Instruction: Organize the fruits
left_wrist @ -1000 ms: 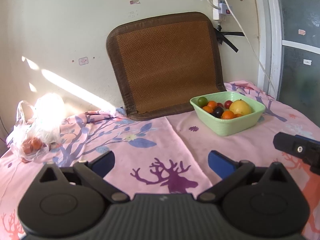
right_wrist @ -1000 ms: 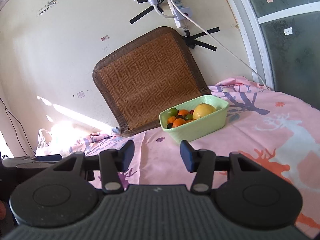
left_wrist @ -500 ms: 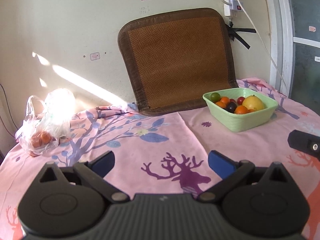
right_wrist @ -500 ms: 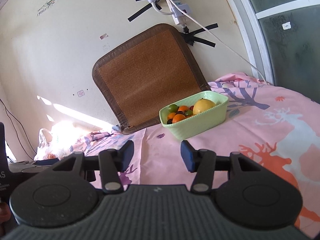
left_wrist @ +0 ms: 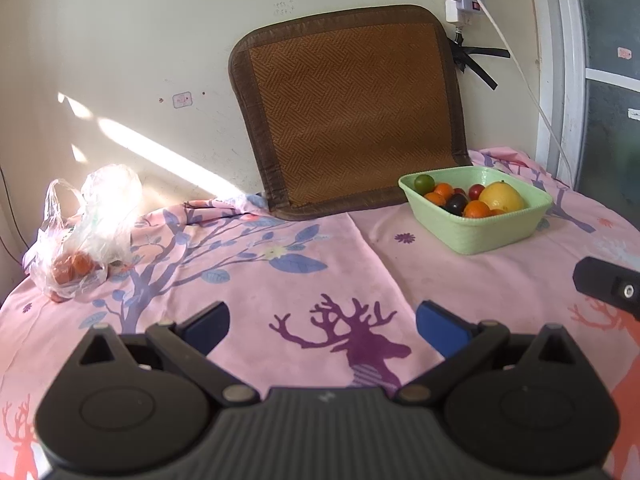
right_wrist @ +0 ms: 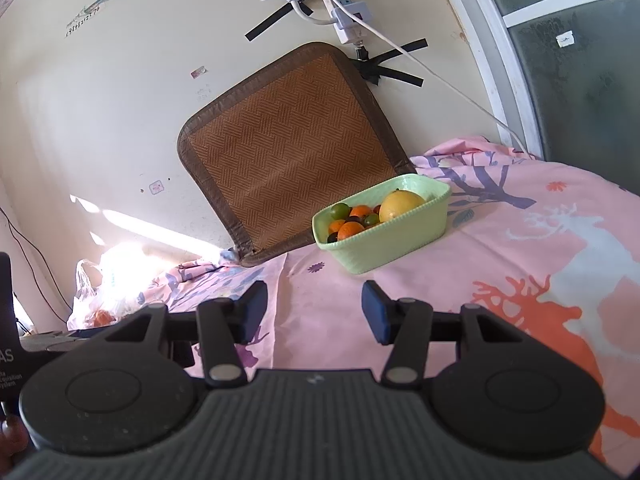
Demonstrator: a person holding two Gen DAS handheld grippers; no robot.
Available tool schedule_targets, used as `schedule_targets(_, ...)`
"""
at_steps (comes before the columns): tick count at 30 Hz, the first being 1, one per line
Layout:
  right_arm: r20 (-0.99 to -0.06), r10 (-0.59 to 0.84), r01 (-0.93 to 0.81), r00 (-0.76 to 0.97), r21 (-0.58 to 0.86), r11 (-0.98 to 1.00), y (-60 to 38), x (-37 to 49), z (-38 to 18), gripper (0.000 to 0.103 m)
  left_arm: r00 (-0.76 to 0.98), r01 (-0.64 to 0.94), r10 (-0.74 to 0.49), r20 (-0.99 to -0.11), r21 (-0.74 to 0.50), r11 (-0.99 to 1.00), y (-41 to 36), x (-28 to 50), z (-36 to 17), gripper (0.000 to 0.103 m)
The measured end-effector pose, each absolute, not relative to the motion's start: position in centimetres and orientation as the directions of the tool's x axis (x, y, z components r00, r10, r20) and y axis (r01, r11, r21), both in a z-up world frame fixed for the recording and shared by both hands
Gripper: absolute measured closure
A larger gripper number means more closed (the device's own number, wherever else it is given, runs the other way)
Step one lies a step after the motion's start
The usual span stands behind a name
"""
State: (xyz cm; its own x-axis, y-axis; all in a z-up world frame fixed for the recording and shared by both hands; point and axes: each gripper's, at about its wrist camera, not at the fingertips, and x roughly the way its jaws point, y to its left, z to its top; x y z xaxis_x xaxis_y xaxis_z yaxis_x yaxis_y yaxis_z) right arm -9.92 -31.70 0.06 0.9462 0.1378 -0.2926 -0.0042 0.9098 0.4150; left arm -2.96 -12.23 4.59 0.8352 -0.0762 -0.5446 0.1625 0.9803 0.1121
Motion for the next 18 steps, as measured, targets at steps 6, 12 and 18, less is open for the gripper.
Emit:
schedule_targets(6,-0.292,0.14,-0.006,0.946,0.415,0.91,-31.77,-9.93,0.05,0.047,0.832,0.167,-0.076,-0.55,0.117,0.979,-12.35,-2.96,4.44,0.0)
schedule_targets(12,-0.292,0.137,-0.004,0.947,0.414,0.91,-31.71,-9.94,0.04,0.047,0.829,0.17,-0.082,-0.553,0.109,0.979,-12.3,-2.97,4.44,0.0)
schedule_targets(18,-0.293,0.138,-0.005,0.946,0.411,0.912,-31.76,-9.91,0.03,0.046,0.819,0.209,-0.121,-0.56,0.094,0.973,-12.38,-3.11,4.31,0.0)
